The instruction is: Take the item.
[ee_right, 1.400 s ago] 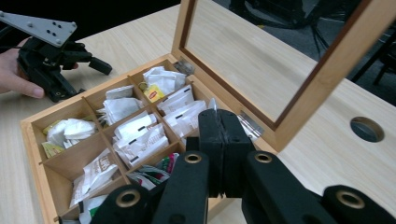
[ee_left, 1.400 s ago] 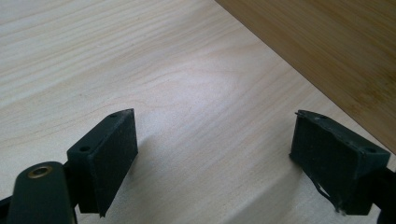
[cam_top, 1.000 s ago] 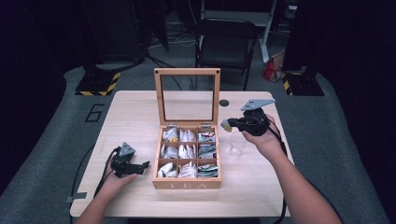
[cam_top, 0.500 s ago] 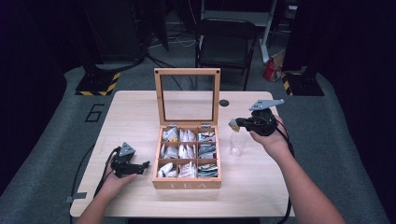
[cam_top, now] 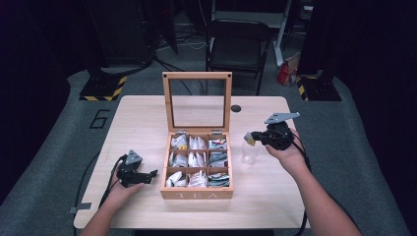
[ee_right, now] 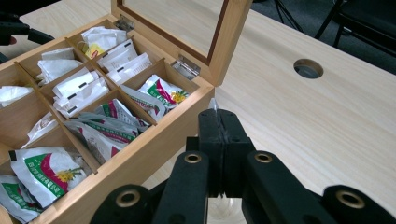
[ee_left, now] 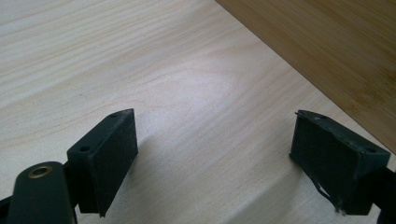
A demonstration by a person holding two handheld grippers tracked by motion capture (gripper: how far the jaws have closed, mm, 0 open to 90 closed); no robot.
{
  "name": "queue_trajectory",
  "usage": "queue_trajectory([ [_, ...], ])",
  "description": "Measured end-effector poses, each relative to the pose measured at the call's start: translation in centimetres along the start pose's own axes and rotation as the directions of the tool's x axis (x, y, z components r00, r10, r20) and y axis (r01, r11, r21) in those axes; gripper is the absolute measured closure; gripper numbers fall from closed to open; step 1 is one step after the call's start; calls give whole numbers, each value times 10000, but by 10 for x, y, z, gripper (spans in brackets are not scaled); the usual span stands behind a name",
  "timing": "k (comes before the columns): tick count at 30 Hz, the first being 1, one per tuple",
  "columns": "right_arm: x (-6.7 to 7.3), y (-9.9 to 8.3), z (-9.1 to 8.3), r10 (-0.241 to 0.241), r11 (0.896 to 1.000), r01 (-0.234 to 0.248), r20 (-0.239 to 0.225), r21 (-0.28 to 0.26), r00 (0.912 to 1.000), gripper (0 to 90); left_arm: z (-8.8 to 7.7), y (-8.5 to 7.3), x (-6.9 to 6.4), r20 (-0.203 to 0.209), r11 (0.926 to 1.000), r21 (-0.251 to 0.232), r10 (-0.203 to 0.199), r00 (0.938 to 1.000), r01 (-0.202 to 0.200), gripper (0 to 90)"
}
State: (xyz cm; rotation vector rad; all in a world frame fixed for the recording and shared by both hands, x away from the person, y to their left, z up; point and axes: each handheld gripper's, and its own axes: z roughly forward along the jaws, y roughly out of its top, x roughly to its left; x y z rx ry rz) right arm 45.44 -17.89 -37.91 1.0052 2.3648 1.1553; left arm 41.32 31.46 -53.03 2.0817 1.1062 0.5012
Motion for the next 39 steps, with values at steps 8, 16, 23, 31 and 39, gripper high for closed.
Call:
queue_trajectory([
  [8,-1,-11,4,141,9998,-141,8,166,9999,897,0,0,0,3,10000,9,2,10000,-2,142],
  [16,-2,-17,8,199,9994,-199,15,296,9998,897,0,0,0,1,10000,0,-1,10000,1,142],
  [23,-4,-26,15,319,9983,-321,53,477,9995,896,0,0,0,3,10000,6,-1,10000,1,142],
  [31,-5,-32,24,319,9967,-326,112,743,9994,896,0,0,0,-1,10000,-4,-14,10000,14,142],
  [39,-8,-37,29,435,9956,-448,182,824,9989,896,0,0,0,3,10000,0,3,10000,-3,142],
])
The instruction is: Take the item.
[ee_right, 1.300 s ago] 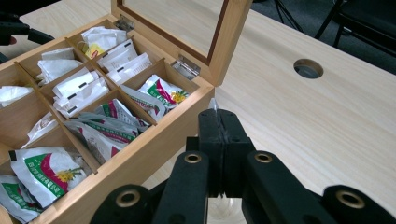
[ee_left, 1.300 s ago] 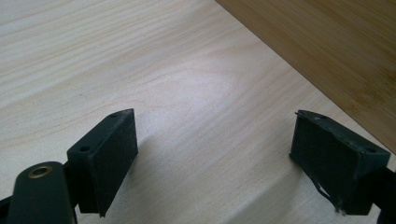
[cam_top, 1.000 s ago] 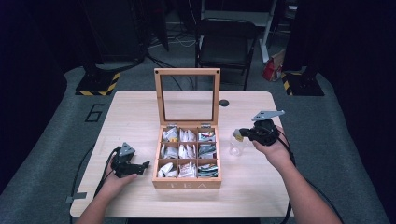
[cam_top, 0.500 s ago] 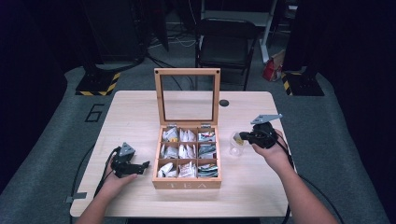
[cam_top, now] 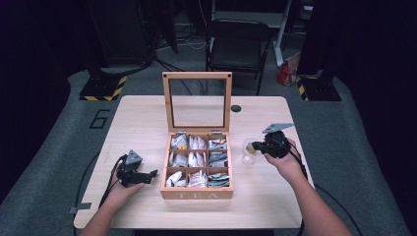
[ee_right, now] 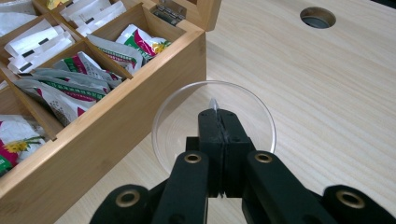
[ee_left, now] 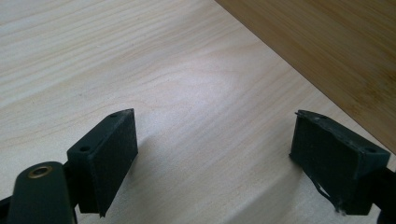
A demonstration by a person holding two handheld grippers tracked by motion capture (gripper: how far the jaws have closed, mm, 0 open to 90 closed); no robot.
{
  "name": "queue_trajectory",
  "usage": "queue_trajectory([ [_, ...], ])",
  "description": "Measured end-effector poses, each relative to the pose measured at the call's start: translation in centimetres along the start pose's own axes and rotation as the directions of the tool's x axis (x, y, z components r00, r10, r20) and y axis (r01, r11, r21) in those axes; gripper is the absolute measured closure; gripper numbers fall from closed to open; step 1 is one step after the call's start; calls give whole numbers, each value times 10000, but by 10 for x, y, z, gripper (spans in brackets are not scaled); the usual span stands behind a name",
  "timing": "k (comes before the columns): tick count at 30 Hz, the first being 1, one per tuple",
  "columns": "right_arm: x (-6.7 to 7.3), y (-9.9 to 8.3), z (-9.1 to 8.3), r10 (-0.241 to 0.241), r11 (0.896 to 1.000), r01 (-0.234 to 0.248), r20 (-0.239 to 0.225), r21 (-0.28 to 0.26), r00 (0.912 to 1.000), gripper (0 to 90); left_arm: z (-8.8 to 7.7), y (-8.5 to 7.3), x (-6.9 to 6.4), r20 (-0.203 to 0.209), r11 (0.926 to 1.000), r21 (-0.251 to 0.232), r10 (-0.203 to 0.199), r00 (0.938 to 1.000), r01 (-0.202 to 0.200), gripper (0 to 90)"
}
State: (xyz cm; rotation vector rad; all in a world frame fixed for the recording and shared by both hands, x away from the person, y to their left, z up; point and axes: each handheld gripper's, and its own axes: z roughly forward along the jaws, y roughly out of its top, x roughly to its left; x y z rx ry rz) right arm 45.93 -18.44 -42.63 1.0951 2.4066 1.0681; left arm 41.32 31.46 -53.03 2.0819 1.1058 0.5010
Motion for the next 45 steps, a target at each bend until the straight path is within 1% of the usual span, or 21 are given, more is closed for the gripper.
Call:
queue_trajectory([
  [3,-1,-1,2,-27,10000,27,-13,15,10000,896,0,0,0,-1,10000,6,-9,10000,9,142],
  [4,0,-1,2,46,10000,-46,1,63,10000,896,0,0,0,0,10000,9,-6,10000,6,142],
  [5,-1,-2,2,-8,10000,8,2,79,10000,896,0,0,0,-4,10000,-1,-9,10000,9,142],
  [7,-1,-2,3,104,9999,-104,21,82,9999,894,0,0,0,-3,10000,8,-8,10000,8,142],
  [9,-1,-3,4,112,9999,-112,6,98,9999,891,0,0,0,-13,10000,-3,-30,10000,30,142],
  [12,-1,-3,4,109,9998,-109,19,135,9999,871,0,0,0,-22,10000,-1,-22,10000,22,143],
  [13,-1,-2,4,132,9998,-131,-40,142,9999,862,0,0,0,-29,10000,-4,-29,10000,29,143],
  [14,-1,-2,4,163,9999,-163,3,44,9999,849,0,0,0,-30,10000,-7,-45,10000,45,143],
  [19,-1,-2,2,209,9998,-209,42,9,9998,816,0,0,0,-26,10000,-3,-25,10000,25,143],
  [20,-1,-2,1,134,9999,-134,38,-44,9999,814,0,0,0,-23,10000,5,-29,10000,29,143],
  [24,1,-1,-2,163,9997,-162,82,-162,9998,784,0,0,0,-27,10000,0,-37,10000,37,143],
  [25,1,0,-3,107,9997,-105,88,-219,9999,775,0,0,0,-27,10000,0,-37,10000,37,143],
  [29,3,3,-7,50,9994,-43,196,-347,9998,720,0,0,0,-36,10000,2,-44,10000,44,143],
  [31,4,4,-10,-7,9987,18,210,-507,9998,691,0,0,0,-33,10000,-2,-32,10000,32,142],
  [33,7,4,-13,30,9980,-17,200,-625,9998,672,0,0,0,-23,10000,-4,-43,10000,43,142],
  [40,12,1,-22,-53,9958,86,369,-909,9993,622,0,0,-1,-37,10000,-3,-55,10000,55,142],
  [45,13,-5,-29,111,9944,-65,430,-1057,9990,609,0,0,-1,-39,10000,-5,-55,10000,55,142],
])
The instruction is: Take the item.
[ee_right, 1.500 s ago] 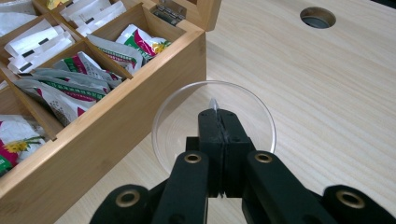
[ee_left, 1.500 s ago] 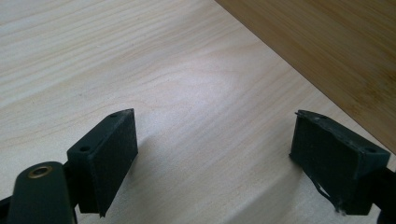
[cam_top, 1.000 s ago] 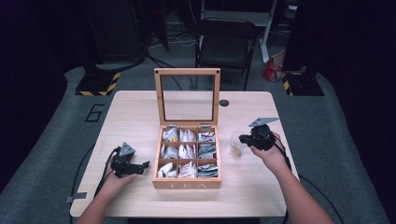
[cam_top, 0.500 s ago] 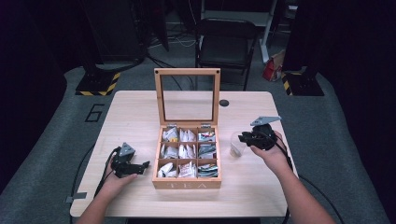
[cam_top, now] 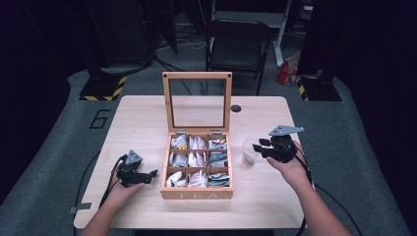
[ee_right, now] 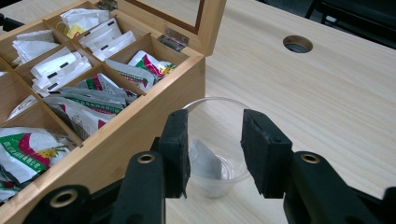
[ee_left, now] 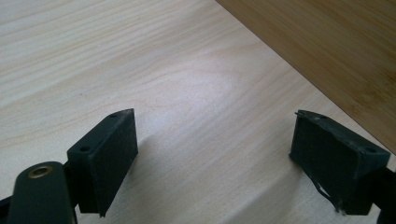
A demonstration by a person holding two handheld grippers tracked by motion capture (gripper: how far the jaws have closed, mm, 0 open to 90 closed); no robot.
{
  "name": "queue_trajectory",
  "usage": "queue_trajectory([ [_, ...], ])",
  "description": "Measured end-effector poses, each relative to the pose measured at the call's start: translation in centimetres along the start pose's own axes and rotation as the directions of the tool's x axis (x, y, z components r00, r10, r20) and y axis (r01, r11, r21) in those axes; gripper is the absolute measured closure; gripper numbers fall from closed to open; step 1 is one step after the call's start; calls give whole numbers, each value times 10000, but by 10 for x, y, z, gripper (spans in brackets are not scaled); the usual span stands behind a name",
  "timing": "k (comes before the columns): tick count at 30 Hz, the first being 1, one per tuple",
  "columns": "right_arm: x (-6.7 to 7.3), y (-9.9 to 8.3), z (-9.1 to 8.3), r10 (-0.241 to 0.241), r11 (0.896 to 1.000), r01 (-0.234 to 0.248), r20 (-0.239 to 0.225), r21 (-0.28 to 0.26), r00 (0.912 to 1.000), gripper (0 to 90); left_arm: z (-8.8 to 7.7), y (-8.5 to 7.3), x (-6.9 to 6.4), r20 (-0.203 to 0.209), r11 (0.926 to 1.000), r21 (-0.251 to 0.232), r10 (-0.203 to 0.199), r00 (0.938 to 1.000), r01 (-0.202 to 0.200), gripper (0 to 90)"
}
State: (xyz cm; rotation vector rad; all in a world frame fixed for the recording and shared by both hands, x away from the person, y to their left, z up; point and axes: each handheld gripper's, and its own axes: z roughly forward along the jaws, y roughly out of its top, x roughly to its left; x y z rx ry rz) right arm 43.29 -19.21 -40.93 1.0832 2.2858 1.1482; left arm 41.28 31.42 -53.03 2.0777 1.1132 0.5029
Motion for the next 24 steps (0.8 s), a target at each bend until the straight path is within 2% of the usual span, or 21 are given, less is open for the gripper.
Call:
queue_trajectory([
  [9,-3,-15,-11,141,9999,-139,221,-96,9997,593,0,0,0,0,10000,20,16,10000,-16,142],
  [16,-5,-30,-17,520,9985,-512,419,-207,9978,564,0,0,0,12,10000,10,1,10000,-1,142],
  [24,-5,-48,-14,841,9963,-832,543,-196,9950,498,0,0,0,18,10000,-1,11,10000,-11,143],
])
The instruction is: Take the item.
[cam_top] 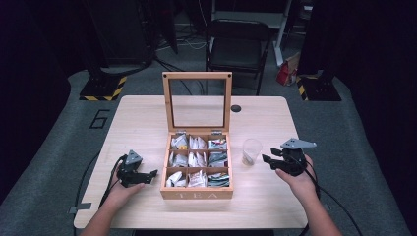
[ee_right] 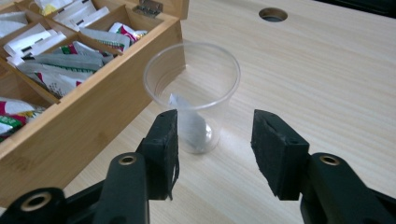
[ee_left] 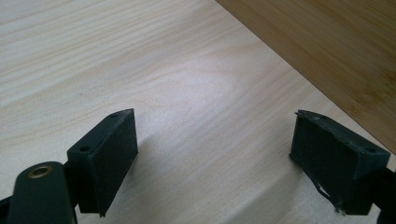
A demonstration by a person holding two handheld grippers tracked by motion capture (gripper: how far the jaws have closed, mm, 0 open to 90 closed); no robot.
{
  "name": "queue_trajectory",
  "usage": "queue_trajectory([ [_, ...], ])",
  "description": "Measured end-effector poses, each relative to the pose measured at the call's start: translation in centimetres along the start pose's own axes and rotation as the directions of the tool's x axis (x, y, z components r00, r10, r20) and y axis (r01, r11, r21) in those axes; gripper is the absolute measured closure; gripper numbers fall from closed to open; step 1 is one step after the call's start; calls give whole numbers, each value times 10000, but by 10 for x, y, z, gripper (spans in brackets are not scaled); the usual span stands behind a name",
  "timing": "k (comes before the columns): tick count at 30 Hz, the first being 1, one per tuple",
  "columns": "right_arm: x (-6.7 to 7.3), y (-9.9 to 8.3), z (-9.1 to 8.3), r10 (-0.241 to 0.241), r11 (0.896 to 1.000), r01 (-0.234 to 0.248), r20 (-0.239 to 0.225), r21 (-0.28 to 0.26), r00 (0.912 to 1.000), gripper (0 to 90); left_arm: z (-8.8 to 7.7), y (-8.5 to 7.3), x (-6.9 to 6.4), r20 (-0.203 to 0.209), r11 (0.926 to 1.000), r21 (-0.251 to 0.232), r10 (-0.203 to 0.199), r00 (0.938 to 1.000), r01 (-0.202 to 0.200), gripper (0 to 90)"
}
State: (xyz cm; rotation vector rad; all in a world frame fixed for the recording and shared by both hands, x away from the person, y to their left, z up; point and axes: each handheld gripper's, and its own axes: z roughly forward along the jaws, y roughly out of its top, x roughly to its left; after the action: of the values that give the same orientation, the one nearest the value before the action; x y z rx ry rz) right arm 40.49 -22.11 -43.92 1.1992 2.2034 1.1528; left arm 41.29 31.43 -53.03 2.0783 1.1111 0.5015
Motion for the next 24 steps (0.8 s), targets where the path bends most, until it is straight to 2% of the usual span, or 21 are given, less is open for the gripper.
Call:
queue_trajectory([
  [9,7,-14,6,-270,9990,267,87,372,9996,478,0,0,0,-16,10000,3,0,10000,0,143],
  [14,9,-22,11,-188,9981,185,49,584,9998,478,0,0,0,-13,10000,1,-5,10000,5,143],
  [23,14,-34,21,-207,9975,195,174,673,9996,478,0,0,0,9,10000,31,9,10000,-9,143],
  [24,14,-35,21,-343,9971,328,203,686,9992,478,-1,0,0,32,10000,92,24,10000,-24,143],
])
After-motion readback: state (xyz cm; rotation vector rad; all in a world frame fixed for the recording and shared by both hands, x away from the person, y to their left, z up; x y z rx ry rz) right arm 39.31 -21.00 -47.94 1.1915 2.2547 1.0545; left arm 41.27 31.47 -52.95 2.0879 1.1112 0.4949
